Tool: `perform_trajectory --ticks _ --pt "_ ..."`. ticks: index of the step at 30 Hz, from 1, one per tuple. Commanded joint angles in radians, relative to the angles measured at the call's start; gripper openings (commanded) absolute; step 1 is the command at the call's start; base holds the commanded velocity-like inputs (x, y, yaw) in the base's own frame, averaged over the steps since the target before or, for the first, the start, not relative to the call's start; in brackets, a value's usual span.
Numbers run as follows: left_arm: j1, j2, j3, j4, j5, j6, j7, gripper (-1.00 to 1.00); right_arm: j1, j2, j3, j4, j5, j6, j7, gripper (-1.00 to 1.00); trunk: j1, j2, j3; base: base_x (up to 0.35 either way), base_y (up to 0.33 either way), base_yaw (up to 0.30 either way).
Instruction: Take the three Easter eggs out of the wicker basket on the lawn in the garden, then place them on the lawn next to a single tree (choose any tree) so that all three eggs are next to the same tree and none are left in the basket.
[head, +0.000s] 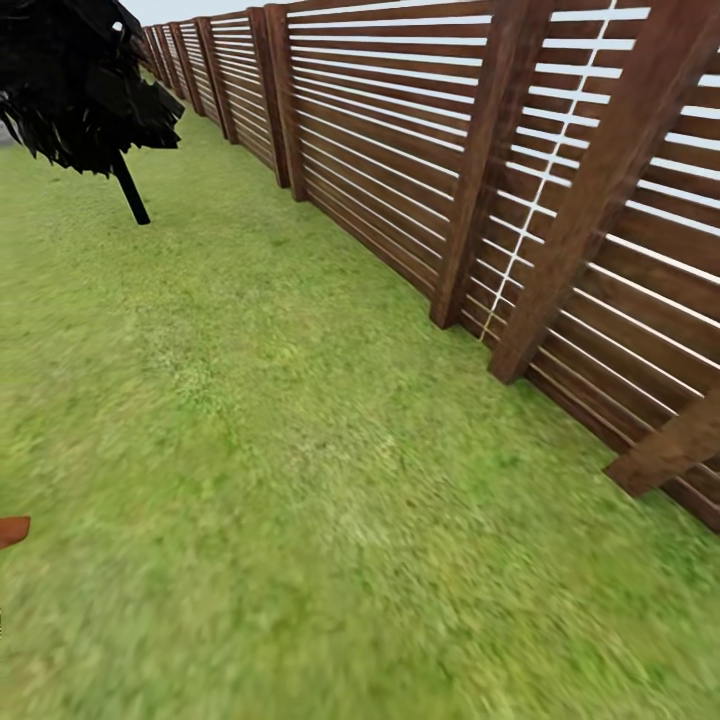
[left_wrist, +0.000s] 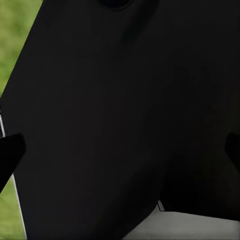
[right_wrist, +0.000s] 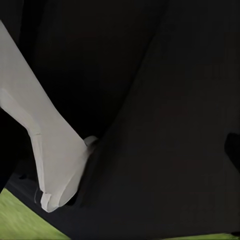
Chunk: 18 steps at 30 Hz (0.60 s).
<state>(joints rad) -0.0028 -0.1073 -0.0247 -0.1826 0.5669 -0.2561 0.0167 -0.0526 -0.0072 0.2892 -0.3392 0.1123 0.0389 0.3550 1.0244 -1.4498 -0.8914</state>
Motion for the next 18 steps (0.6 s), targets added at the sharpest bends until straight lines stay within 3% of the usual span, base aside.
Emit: perform_trajectory --ticks 1,18 --pt "0.0 0.0 -0.003 0.0 0.004 -0.003 0.002 1.0 0.0 0.0 -0.002 -0.003 0.01 0.004 0.004 1.0 0.001 0.0 -0.002 0.343 0.0 0.183" --pt "0.0 0.0 -0.003 0.0 0.004 -0.003 0.002 1.0 0.0 0.0 -0.002 -0.003 0.01 0.004 0.004 1.0 0.001 0.0 -0.023 0.343 0.0 0.183"
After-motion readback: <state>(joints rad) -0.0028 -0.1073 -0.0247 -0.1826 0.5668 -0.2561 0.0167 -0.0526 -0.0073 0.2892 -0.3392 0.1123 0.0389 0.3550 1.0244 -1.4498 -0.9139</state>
